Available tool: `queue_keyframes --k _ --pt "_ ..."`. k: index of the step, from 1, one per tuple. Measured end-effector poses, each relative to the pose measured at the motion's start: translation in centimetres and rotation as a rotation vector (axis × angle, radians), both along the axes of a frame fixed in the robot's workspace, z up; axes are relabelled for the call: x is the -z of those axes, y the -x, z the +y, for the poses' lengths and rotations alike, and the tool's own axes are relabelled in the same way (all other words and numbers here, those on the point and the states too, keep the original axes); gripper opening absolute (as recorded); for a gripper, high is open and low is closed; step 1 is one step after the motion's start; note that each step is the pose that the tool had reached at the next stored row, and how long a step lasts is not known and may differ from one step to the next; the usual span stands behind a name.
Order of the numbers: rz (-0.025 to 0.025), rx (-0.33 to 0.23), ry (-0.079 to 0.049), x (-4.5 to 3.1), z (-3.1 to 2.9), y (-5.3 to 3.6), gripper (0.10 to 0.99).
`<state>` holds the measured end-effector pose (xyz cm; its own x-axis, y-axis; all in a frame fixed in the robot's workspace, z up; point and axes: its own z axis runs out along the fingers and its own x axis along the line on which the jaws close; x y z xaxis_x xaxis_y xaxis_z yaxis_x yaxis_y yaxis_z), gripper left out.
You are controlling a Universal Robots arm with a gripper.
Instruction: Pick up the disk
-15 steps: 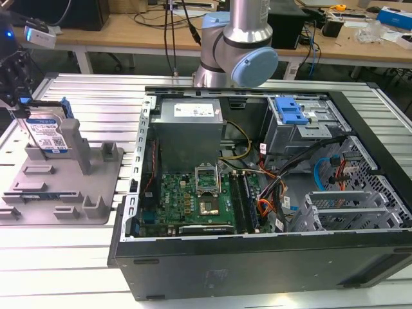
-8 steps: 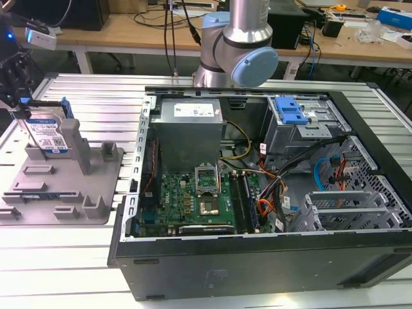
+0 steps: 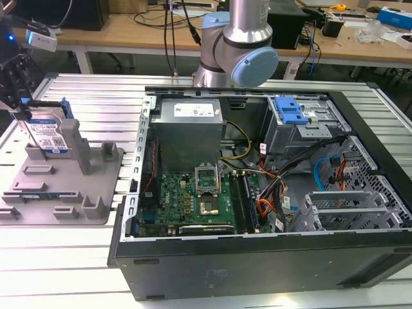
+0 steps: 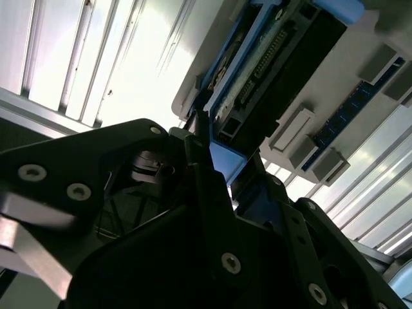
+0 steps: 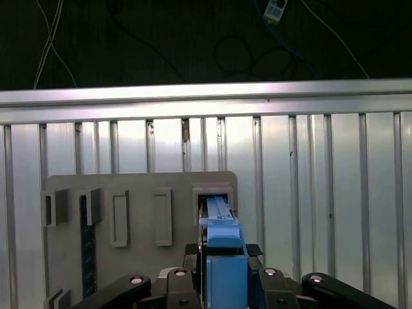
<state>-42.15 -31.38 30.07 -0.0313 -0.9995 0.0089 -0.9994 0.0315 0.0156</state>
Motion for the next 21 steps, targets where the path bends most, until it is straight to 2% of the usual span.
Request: queue_keyframes --k 14,15,17,18,21 --pt "-0.0005 0.000 0.000 0.01 0.00 0.00 0.369" --pt "-0.0008 0.000 -0.001 -0.20 0.01 -0.01 0.369" --pt "0.0009 0.000 0.000 -1.64 0.01 0.00 0.369" --pt "0.0011 0.000 0.000 -2.80 0.00 0.00 0.369" --pt "0.0010 0.000 0.000 -4.35 0.00 0.00 0.369"
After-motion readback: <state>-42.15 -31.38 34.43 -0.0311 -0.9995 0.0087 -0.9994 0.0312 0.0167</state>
